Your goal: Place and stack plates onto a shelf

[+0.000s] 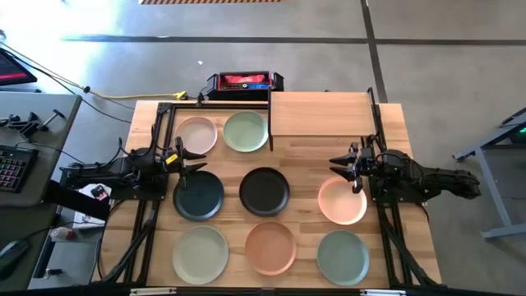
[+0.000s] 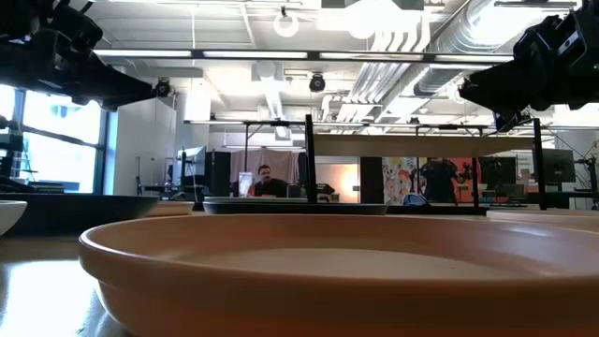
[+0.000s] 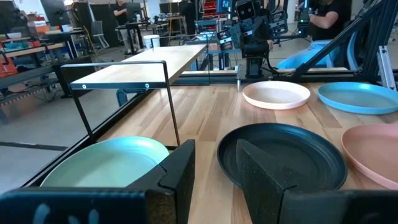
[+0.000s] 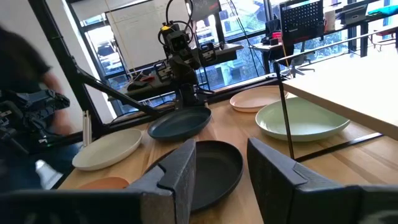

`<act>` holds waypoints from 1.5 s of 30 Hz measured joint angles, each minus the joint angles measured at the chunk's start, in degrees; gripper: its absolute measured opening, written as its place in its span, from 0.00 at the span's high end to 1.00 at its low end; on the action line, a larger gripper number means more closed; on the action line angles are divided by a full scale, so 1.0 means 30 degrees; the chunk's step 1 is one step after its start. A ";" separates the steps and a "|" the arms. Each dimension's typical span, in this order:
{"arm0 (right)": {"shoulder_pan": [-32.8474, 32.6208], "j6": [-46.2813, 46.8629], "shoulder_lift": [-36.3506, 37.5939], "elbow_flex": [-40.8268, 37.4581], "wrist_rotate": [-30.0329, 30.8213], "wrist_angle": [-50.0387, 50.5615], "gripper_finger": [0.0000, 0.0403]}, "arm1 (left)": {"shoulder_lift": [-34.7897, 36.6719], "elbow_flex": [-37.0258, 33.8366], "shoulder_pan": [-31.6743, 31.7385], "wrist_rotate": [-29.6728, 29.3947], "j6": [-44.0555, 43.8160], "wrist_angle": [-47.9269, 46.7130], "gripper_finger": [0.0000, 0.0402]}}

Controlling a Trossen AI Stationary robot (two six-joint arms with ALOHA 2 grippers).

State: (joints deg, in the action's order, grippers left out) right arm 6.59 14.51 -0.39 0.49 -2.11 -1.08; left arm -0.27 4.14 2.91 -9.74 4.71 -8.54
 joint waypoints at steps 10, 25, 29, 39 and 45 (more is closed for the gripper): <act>0.0000 -0.0001 -0.0006 0.0001 0.0001 0.0006 0.68 | 0.0004 0.0000 -0.0004 -0.0007 0.0000 -0.0002 0.74; 0.0000 0.0003 -0.0003 -0.0003 -0.0002 0.0006 0.68 | 0.0006 0.0000 -0.0003 -0.0001 0.0000 -0.0007 0.74; 0.0000 -0.0001 0.0001 -0.0006 -0.0005 0.0006 0.68 | 0.0005 0.0000 0.0001 -0.0007 0.0000 -0.0007 0.74; 0.0000 0.0003 -0.0001 0.0001 -0.0003 0.0004 0.68 | 0.0001 0.0000 -0.0003 -0.0005 0.0000 -0.0002 0.74; 0.0000 0.0000 0.0000 0.0000 -0.0005 0.0006 0.68 | -0.0002 0.0000 -0.0006 0.0145 -0.0832 -0.0007 0.74</act>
State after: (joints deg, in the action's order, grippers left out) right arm 6.59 14.51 -0.39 0.49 -2.13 -1.06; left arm -0.27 4.14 2.90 -9.30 2.21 -8.56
